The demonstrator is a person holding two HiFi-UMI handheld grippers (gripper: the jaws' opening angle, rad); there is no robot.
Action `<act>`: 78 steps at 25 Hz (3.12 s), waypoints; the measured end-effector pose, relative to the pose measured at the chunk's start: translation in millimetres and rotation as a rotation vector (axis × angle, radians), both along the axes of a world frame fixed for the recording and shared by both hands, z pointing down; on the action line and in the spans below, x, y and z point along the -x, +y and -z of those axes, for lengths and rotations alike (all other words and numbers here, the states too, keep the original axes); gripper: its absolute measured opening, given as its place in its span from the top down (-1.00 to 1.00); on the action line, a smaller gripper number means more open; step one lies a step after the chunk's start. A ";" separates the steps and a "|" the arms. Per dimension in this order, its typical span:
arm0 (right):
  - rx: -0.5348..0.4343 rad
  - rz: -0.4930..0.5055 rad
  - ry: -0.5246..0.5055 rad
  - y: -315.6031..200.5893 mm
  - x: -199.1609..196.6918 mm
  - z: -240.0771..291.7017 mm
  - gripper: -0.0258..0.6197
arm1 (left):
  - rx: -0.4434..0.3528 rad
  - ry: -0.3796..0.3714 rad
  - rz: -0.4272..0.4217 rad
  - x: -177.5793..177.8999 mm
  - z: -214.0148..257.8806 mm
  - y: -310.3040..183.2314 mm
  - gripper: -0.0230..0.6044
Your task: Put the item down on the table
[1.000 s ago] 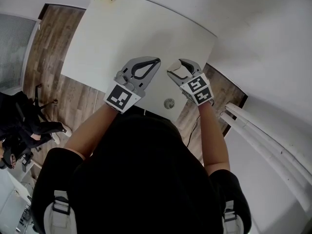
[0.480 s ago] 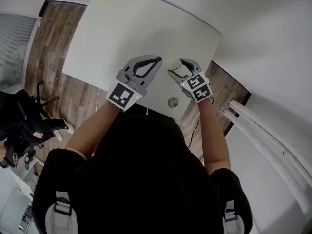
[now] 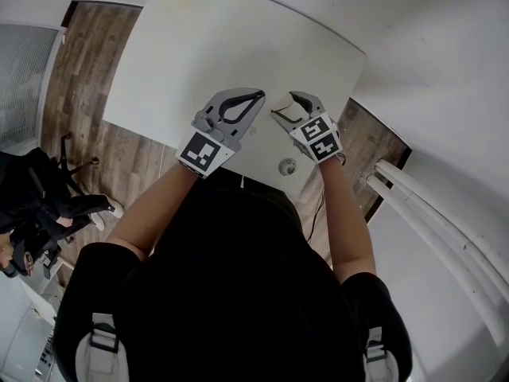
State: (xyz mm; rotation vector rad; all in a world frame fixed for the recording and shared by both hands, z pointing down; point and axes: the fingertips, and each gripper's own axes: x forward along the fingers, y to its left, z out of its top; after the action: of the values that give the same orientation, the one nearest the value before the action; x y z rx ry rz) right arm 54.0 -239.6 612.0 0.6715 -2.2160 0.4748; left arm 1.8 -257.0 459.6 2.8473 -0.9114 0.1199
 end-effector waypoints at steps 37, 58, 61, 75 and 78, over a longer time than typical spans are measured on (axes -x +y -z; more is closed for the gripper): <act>-0.058 0.259 0.237 -40.7 91.8 -89.1 0.09 | 0.062 -0.008 0.084 66.8 -38.3 -42.7 0.95; -0.038 0.261 0.232 -25.8 82.6 -86.4 0.06 | 0.061 -0.003 0.051 66.0 -32.2 -33.1 0.95; -0.064 0.150 0.115 -27.8 74.4 -50.8 0.06 | 0.066 0.005 0.046 60.0 -22.3 -28.9 0.95; -0.394 -0.198 -0.331 11.7 14.5 152.3 0.52 | -0.060 0.019 -0.001 15.6 49.1 10.0 0.95; -0.440 -0.215 -0.394 26.5 7.9 189.6 0.66 | -0.085 0.025 -0.013 6.7 66.9 25.7 0.95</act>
State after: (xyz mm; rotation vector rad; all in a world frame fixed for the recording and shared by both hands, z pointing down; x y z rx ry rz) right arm 46.1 -213.2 422.3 1.1361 -2.6680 0.2351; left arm -5.0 -231.3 392.6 2.9262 -0.9144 0.0474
